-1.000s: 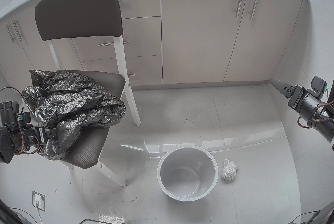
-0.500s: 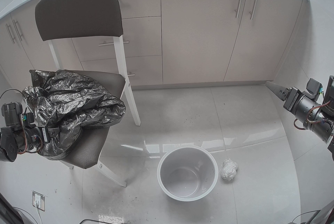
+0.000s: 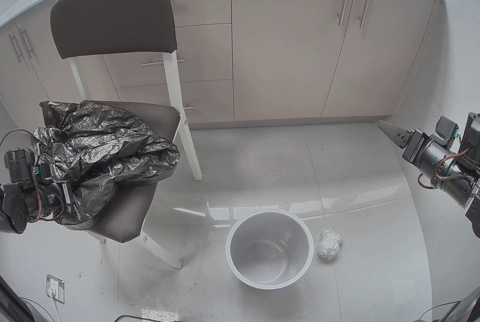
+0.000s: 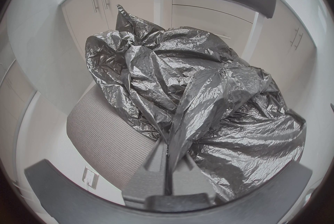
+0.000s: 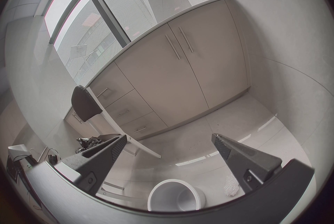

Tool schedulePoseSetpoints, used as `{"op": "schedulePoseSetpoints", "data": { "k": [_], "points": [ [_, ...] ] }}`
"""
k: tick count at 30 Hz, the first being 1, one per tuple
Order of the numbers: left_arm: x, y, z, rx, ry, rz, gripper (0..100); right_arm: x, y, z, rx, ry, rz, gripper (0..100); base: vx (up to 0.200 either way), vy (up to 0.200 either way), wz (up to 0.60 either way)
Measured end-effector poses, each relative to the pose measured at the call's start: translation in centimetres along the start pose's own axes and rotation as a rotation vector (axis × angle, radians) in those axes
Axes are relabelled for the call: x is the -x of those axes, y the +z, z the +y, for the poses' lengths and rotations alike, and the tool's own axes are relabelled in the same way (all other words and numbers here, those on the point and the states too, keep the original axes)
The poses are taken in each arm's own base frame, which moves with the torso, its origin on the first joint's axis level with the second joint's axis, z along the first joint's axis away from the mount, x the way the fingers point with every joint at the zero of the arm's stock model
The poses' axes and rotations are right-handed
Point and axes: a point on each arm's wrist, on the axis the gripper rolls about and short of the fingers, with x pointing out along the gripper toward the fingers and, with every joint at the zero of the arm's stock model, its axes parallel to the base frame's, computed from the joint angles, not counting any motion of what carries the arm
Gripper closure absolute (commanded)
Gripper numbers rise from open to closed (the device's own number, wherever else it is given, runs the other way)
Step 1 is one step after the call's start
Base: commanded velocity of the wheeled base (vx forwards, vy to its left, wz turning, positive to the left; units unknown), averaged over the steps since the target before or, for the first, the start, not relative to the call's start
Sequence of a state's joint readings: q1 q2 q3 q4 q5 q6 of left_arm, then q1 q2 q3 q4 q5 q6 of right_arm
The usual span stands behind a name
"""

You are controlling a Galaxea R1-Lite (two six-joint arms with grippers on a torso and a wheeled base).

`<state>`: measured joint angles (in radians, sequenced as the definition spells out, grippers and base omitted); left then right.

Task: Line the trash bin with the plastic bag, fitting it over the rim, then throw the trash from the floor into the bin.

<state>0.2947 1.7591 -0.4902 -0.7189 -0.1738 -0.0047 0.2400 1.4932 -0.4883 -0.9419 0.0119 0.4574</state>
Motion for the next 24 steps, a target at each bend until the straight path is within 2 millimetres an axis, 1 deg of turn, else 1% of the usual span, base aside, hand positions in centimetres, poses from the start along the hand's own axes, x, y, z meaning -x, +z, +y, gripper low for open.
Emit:
{"op": "schedulePoseSetpoints", "data": {
  "k": [6, 9, 12, 18, 24],
  "points": [
    [0.5, 0.2, -0.8, 0.040, -0.043, -0.012, 100, 0.0, -0.1, 0.1, -0.001, 0.001, 0.004, 0, 0.000, 0.000, 0.00],
    [1.0, 0.4, -1.5, 0.073, -0.122, -0.022, 100, 0.0, -0.1, 0.1, -0.001, 0.003, 0.005, 0, 0.000, 0.000, 0.00],
    [2.0, 0.9, -2.4, 0.138, -0.201, -0.035, 100, 0.0, -0.1, 0.1, 0.000, 0.005, 0.006, 0, 0.000, 0.000, 0.00],
    [4.8, 1.6, -6.1, 0.174, -0.386, -0.059, 100, 0.1, -0.5, 0.4, 0.001, 0.016, 0.019, 0, 0.000, 0.000, 0.00],
    [8.4, 1.8, -10.7, 0.153, -0.597, -0.044, 100, 0.2, -1.2, 1.1, 0.005, 0.050, 0.051, 0, 0.000, 0.000, 0.00]
  ]
}}
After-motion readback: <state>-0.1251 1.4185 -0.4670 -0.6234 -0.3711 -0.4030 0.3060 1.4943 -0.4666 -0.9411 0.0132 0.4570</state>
